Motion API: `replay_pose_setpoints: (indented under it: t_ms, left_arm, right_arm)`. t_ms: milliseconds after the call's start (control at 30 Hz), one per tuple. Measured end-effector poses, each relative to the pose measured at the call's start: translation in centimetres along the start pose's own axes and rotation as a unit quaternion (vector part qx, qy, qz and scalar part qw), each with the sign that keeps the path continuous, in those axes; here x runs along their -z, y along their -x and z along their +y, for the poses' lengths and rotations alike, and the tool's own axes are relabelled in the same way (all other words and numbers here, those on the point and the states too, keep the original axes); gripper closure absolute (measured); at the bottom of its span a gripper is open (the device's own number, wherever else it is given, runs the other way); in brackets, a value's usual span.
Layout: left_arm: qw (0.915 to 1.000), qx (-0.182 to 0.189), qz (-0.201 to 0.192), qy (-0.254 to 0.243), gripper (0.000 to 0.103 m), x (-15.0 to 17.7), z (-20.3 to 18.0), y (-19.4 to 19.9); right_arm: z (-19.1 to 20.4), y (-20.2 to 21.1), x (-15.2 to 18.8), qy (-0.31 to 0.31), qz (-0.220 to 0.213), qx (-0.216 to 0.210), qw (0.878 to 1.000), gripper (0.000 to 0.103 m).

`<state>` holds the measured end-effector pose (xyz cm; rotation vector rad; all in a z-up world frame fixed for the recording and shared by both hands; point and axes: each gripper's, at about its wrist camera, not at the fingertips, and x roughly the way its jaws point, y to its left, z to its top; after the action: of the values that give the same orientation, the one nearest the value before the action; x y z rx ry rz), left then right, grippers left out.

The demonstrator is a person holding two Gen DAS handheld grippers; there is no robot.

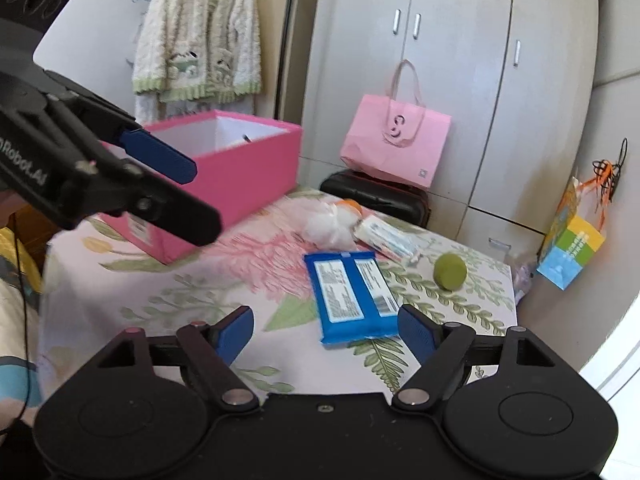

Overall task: Organize soft objects
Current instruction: 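Withdraw the left gripper from the box toward the blue wipes packet, then close the left gripper on the blue wipes packet and lift it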

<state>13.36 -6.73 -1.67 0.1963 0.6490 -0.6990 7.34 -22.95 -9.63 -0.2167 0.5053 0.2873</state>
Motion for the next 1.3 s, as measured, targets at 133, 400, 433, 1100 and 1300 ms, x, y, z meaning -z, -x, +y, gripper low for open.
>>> replay_pose_setpoints:
  t_ms: [133,400,433,1100,1300]
  left_arm:
    - [0.9995,0.003,0.022,0.022,0.024,-0.2,0.9,-4.1]
    - [0.9967,-0.008,0.035,0.073,0.024,-0.9,3.2,-10.1]
    - [0.9960,-0.007,0.037,0.081,0.024,-0.9,3.6,-10.7]
    - [0.9926,-0.003,0.039,0.115,0.028,-0.2,4.6,-15.7]
    - [0.9938,-0.005,0.030,0.107,0.048,-0.1,4.0,-15.9]
  right_arm:
    - [-0.5,-2.9,0.6,-0.006,-0.003,0.010,1.000,0.018]
    - [0.1,-8.1,1.3,0.058,0.013,0.050,0.997,0.017]
    - [-0.1,-8.4,1.3,0.056,0.016,0.049,0.997,0.017]
    - [-5.2,-9.3,2.3,-0.030,0.029,0.001,0.999,0.015]
    - [-5.4,-10.5,2.3,-0.106,0.034,-0.002,0.994,0.019]
